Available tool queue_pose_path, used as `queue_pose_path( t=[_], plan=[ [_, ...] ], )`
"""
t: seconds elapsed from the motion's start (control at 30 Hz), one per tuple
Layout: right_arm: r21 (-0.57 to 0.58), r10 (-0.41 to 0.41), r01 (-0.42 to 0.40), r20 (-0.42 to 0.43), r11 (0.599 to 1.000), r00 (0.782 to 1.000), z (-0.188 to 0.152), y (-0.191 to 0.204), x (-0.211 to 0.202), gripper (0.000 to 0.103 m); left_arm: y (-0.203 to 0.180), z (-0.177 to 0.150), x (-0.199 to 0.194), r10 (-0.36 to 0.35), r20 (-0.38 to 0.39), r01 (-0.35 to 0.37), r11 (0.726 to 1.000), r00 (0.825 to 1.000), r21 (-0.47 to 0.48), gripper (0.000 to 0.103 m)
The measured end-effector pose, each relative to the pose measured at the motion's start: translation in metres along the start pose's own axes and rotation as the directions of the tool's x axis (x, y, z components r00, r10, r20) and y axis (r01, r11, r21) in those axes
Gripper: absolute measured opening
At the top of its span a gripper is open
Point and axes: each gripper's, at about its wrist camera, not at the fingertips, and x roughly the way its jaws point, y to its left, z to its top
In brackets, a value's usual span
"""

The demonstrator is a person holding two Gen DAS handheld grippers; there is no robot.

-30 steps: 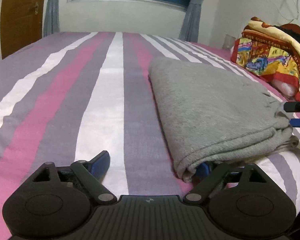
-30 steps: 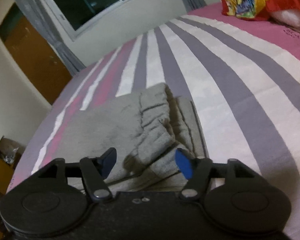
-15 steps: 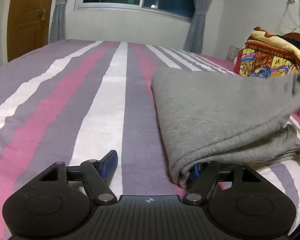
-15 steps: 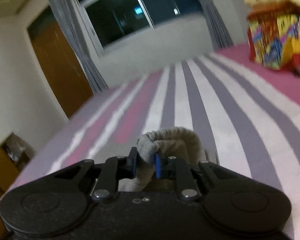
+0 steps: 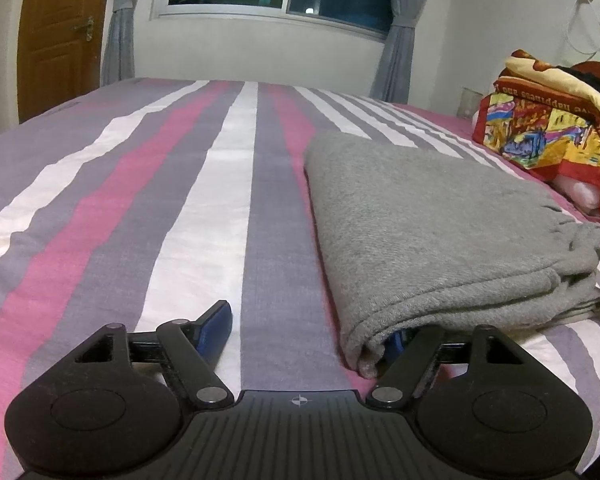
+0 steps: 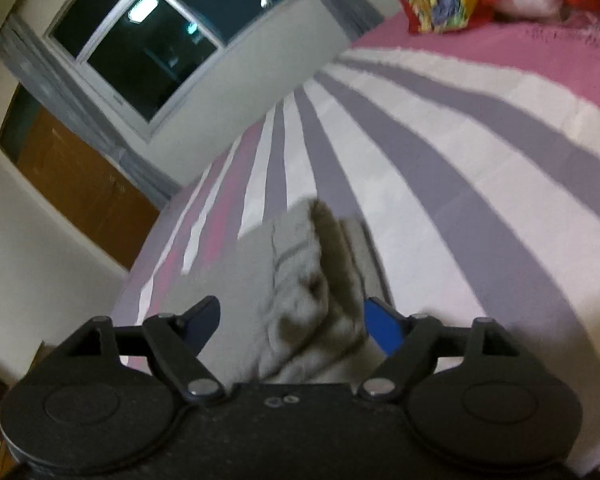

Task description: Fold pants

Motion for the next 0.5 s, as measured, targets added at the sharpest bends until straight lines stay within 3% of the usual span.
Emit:
queue_pose_path(
  t=[0.13, 0.33, 0.37, 0.4, 0.5],
  plan=[
    [0.051, 0.018, -0.014, -0.064, 0.999, 0.998, -0.004, 0.002, 0.022, 0.078, 0.001, 0.001, 0.000, -0.003, 0.000, 0.003, 1.000, 1.000, 0.000, 0.075],
    [0.104, -0.039, 0.054, -0.142, 0.993, 0.989, 0.007, 0.016, 0.055, 0.078, 0.003, 0.001, 0.001, -0.009, 0.005, 0.009, 1.000, 1.000, -0.008, 0.075],
    [0.090, -0.049, 0.062, -0.147, 0.994, 0.988, 0.007, 0.020, 0.058, 0.070, 0.003, 0.000, 0.001, -0.007, 0.006, 0.007, 1.000, 1.000, -0.008, 0.075],
    [0.060, -0.059, 0.069, -0.155, 0.996, 0.986, 0.008, 0.025, 0.062, 0.044, 0.003, 0.000, 0.001, -0.007, 0.008, 0.007, 1.000, 1.000, -0.009, 0.075],
    [-0.092, -0.052, 0.043, -0.097, 0.995, 0.994, 0.012, 0.051, 0.054, 0.038, 0.002, -0.001, -0.004, 0.001, 0.036, -0.001, 1.000, 0.999, 0.001, 0.075]
  ],
)
